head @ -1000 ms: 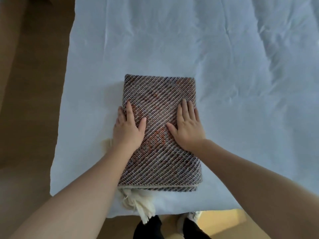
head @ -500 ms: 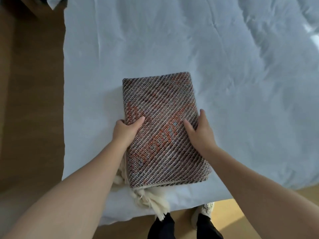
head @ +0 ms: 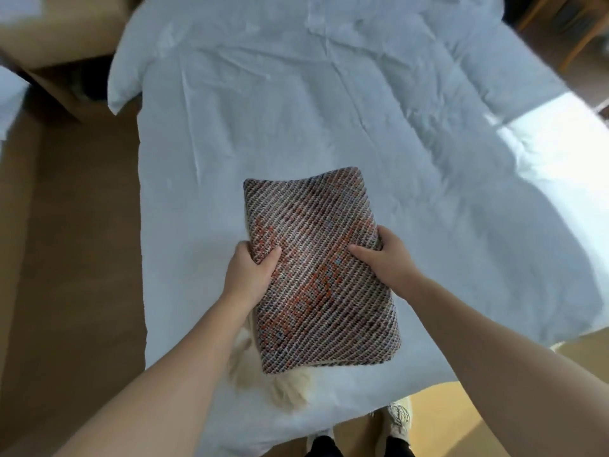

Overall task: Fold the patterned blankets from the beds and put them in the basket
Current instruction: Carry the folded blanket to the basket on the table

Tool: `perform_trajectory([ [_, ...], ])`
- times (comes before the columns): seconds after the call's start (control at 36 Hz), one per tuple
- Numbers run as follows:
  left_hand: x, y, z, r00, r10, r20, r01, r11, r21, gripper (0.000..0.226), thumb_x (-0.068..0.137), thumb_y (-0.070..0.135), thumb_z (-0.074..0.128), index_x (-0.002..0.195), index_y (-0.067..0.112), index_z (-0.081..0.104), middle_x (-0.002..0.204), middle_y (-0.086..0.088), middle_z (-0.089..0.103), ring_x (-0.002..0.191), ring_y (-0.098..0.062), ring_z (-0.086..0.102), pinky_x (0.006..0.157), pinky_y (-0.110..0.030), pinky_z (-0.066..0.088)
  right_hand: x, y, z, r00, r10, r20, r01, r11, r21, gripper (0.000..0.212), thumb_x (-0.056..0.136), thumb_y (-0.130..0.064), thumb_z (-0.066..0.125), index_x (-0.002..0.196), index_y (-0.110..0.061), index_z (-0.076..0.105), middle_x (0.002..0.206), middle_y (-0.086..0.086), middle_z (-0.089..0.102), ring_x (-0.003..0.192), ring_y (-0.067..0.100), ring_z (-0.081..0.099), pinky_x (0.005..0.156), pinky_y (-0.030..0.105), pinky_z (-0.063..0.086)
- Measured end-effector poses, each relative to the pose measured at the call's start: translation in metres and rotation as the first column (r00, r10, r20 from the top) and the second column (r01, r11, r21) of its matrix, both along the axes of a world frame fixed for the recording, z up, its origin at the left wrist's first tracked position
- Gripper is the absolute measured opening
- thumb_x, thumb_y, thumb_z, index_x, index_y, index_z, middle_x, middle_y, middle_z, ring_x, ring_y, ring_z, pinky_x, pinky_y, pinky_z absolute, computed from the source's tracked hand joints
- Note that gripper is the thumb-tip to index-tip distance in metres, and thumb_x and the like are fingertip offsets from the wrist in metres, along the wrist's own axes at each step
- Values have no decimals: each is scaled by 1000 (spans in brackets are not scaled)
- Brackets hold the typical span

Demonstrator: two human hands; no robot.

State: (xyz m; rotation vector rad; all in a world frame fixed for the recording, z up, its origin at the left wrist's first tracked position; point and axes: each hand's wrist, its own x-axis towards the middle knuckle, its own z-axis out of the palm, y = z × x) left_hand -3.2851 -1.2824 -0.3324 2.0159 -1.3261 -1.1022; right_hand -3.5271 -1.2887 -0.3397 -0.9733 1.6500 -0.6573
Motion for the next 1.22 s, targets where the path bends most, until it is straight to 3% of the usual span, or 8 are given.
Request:
perform_trajectory([
  [0.14,-34,-13,86,990,-83,-111,74,994,-82,38,87,42,66,110,16,50,100,5,59,93,-17,59,78,-29,44,-38,14,96,994,-109,15,111,982,-153,33,85,-23,72,113,-28,55,98,-15,66,84,0,65,68,18,50],
  [0.33,-121,-25,208,924,-301,-238,242,938,-249,32,86,41,67,107,20,54,100,6,63,93,-15,62,85,-36,51,-123,55,226,956,-292,13,279,897,-343,35,84,-25,72,113,-28,53,98,-16,63,87,-1,61,71,18,48],
  [0.5,-229,-15,286,806,-530,-264,412,822,-393,22,87,38,67,97,27,52,98,8,62,90,-10,61,78,-29,49,-211,114,298,870,-489,63,456,749,-481,36,82,-20,75,111,-29,55,105,-9,67,96,11,66,86,33,53],
  [0.67,-353,19,328,656,-709,-260,567,690,-451,24,86,40,68,101,26,54,101,5,64,93,-13,63,80,-30,52,-310,195,329,773,-621,127,570,593,-569,42,80,-22,77,117,-22,58,106,-6,68,90,4,68,80,24,56],
  [0.81,-461,66,334,554,-779,-293,651,625,-431,35,83,40,71,107,18,58,104,0,67,96,-18,65,87,-37,53,-396,270,329,693,-711,119,626,512,-587,46,75,-28,79,117,-24,61,108,-3,71,98,16,69,91,43,54],
  [0.97,-569,124,324,466,-836,-290,705,549,-449,18,83,37,71,95,28,61,101,3,70,94,-16,67,87,-36,54,-477,341,325,616,-779,116,678,450,-581,39,83,-20,74,118,-21,57,107,-7,68,95,7,66,78,24,53],
  [1.08,-625,149,318,418,-846,-331,733,529,-428,29,84,34,71,108,20,62,102,3,71,94,-14,68,84,-32,55,-526,372,319,578,-811,91,697,433,-572,38,83,-24,73,117,-26,56,108,-9,67,97,8,65,84,29,54],
  [1.22,-687,169,316,363,-856,-367,767,498,-404,20,85,30,71,99,26,57,101,4,69,92,-12,67,78,-26,54,-578,396,314,541,-839,62,702,409,-583,36,84,-24,72,115,-28,53,106,-13,64,96,5,62,82,24,51],
])
